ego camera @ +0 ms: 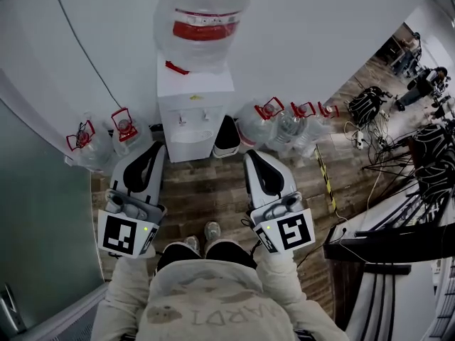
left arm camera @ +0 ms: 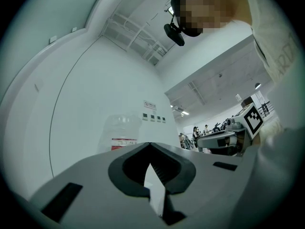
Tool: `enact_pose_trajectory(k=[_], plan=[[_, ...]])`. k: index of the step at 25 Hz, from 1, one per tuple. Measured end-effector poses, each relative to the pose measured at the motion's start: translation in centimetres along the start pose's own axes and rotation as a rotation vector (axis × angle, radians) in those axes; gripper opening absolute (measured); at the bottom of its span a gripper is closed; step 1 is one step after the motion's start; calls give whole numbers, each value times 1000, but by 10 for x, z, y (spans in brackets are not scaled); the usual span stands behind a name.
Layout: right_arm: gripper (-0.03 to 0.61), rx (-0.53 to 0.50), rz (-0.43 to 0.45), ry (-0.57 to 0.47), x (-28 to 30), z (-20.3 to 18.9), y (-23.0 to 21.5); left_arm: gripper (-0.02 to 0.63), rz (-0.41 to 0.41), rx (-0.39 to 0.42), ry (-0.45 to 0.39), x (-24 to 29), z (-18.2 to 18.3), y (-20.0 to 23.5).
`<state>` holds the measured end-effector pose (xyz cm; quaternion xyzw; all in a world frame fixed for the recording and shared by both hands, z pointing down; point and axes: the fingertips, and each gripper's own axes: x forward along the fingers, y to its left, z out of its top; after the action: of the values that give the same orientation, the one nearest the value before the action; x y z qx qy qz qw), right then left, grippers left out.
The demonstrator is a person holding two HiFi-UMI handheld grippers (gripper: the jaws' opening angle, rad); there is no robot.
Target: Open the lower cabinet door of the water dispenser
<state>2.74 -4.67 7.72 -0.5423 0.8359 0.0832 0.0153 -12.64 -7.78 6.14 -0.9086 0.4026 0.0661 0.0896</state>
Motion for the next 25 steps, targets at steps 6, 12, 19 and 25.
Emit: enact_pose_trajectory(k=[6,12,19,25], plan=[[8,3,23,-8,16,0,-21,2,29,11,-6,18,1,3],[8,7,61,-16,33,-1,-46,2,83,12,-3,38,0,7],[8,20,109,-30,51,-7,-72,2,145,33,6,58,-3,8],[8,36,148,-31,58,-21,-89,2,186,48,16,70,-11,4]])
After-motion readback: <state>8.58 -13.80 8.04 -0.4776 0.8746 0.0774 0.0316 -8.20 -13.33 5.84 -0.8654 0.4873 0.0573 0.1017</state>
